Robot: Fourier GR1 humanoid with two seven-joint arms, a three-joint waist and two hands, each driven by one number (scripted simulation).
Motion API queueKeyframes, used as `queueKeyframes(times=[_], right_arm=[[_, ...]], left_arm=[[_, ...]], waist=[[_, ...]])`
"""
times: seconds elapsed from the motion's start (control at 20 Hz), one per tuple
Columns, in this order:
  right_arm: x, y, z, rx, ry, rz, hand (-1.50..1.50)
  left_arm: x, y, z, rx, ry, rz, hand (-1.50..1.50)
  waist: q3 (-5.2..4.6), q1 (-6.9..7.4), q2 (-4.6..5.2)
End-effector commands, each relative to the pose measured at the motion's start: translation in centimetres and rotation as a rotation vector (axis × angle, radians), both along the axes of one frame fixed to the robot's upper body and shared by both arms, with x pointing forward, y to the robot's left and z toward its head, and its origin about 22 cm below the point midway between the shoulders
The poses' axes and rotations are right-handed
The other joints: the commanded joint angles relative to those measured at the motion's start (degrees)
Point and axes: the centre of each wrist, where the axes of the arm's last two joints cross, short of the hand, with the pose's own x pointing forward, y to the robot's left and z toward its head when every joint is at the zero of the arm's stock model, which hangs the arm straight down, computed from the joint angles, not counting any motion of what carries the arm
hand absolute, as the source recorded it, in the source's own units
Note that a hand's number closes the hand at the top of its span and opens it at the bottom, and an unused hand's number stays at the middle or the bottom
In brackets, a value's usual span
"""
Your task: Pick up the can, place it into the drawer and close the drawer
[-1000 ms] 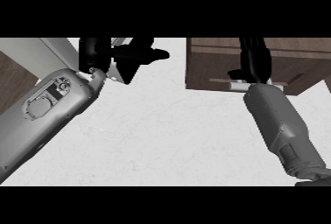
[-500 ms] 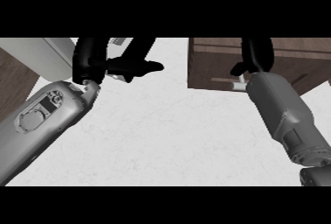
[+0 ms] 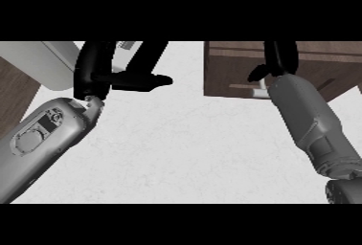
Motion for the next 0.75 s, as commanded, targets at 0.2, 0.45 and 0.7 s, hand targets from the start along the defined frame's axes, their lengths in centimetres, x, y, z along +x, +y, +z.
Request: queueKeyframes(times=[0.2,0.45,0.7], right_arm=[[0.9,4.9,2.3,0.386,-0.077,0.120,-1.50],[1.3,5.5,3.6,0.668,-0.052,0.188,-1.50],[1.5,4.7,4.1,0.702,-0.061,0.208,-1.50]], left_arm=[[-1.0,0.7,-2.2,0.004,0.018,0.006,-1.50],[-1.2,0.8,-2.1,-0.018,0.009,0.030,-1.50],[-1.6,2.5,-2.2,-0.011,0.014,0.042,-1.50]], waist=[[-0.03,0.76,-0.33],[-0.05,-0.96,-0.91],[-0.21,-1.25,-0.86]])
